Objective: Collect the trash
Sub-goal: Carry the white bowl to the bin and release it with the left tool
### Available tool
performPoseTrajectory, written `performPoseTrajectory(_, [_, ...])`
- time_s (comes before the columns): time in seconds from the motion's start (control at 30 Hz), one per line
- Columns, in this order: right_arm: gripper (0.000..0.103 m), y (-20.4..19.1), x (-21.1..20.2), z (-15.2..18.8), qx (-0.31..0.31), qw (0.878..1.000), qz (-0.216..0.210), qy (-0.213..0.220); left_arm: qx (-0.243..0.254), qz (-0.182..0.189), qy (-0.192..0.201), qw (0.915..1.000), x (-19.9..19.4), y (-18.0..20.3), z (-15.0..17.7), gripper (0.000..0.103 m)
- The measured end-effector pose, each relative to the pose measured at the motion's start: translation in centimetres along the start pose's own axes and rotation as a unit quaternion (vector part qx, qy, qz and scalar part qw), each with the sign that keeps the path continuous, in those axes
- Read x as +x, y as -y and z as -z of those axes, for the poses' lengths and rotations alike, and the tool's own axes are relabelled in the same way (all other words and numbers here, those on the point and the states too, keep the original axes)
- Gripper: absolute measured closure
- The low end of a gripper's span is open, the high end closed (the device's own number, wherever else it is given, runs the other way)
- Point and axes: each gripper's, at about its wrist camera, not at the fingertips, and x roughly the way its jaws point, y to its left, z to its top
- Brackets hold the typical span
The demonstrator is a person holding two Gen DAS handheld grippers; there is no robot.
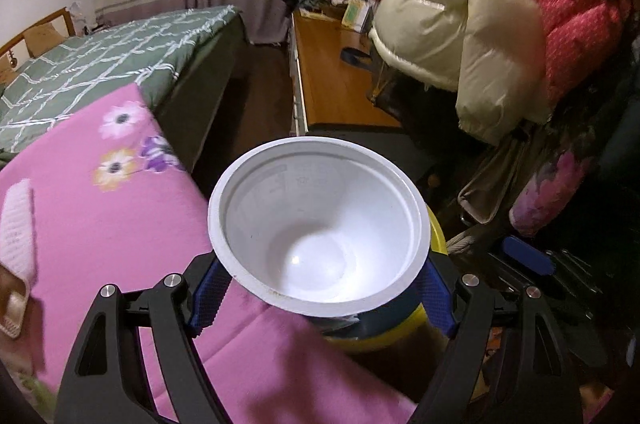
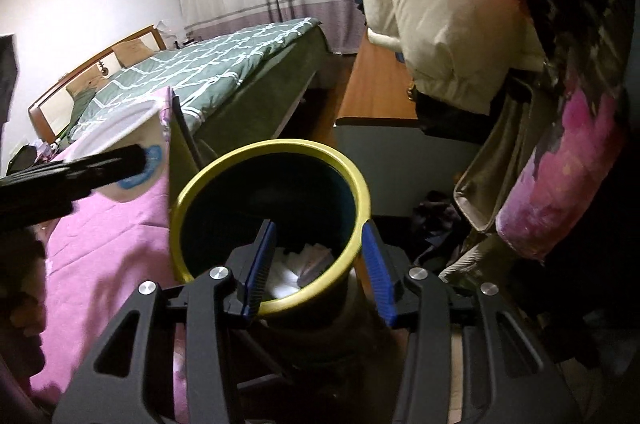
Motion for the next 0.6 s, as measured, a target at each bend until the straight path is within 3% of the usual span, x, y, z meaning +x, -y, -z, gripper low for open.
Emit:
performPoseTrajectory(0.13, [0.059,0.6,0.2,0.0,0.006,1.000,0.004,-0.002,0.006,0.002,-0.014,0.9999,2.6,0.9,-0.3,0.023])
performPoseTrajectory(0.23, [0.059,0.9,0.1,0.2,0.009,1.000,0.005,-0.005,0.002,-0.004,-0.008,1.0000,2.8,0.8,-0.3,0.011])
performPoseTrajectory(0.3, [0.059,0.6,0.1,0.1,0.008,1.000,0.004,-0.006,-0.004,-0.009,0.000,1.0000,2.4,0.5,-0.4,0.010])
performPoseTrajectory(0.6, [0.058,-1.8,0.0,0.2,-0.007,1.000,-0.017,-0.006,-0.031,-0.026,0.028,0.9988,-5.0,-2.7,1.7,0.010])
